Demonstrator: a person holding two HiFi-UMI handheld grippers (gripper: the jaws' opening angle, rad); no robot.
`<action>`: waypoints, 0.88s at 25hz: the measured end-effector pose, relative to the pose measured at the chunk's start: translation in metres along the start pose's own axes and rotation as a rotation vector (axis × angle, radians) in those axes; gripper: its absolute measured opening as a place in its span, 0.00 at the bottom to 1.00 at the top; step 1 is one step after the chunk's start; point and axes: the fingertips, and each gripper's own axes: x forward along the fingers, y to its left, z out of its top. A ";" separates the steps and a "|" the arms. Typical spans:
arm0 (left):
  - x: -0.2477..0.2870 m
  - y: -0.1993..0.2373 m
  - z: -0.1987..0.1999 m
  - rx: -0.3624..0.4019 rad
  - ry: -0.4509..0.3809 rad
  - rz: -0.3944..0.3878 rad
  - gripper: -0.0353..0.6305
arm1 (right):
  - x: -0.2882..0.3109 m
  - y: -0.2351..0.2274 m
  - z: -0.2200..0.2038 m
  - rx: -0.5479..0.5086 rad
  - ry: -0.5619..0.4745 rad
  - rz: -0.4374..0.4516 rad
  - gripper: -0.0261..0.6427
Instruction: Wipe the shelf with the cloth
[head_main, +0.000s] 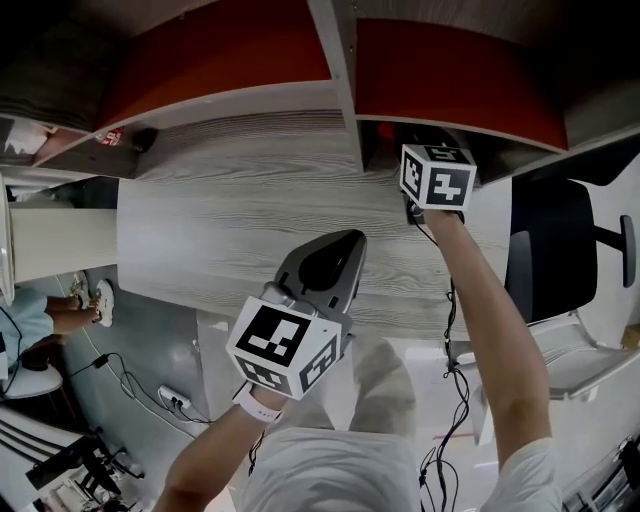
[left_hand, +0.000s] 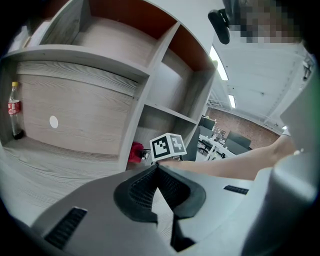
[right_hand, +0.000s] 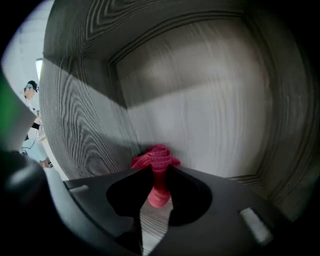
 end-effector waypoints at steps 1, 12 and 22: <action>0.000 0.000 0.000 -0.001 0.000 0.000 0.06 | 0.005 0.005 -0.003 0.010 0.022 0.020 0.18; -0.005 0.006 0.007 0.009 0.002 0.003 0.06 | 0.039 0.019 -0.020 0.344 0.142 0.124 0.16; -0.001 -0.004 0.001 0.012 0.011 -0.016 0.06 | 0.000 0.050 0.041 0.362 -0.134 0.341 0.17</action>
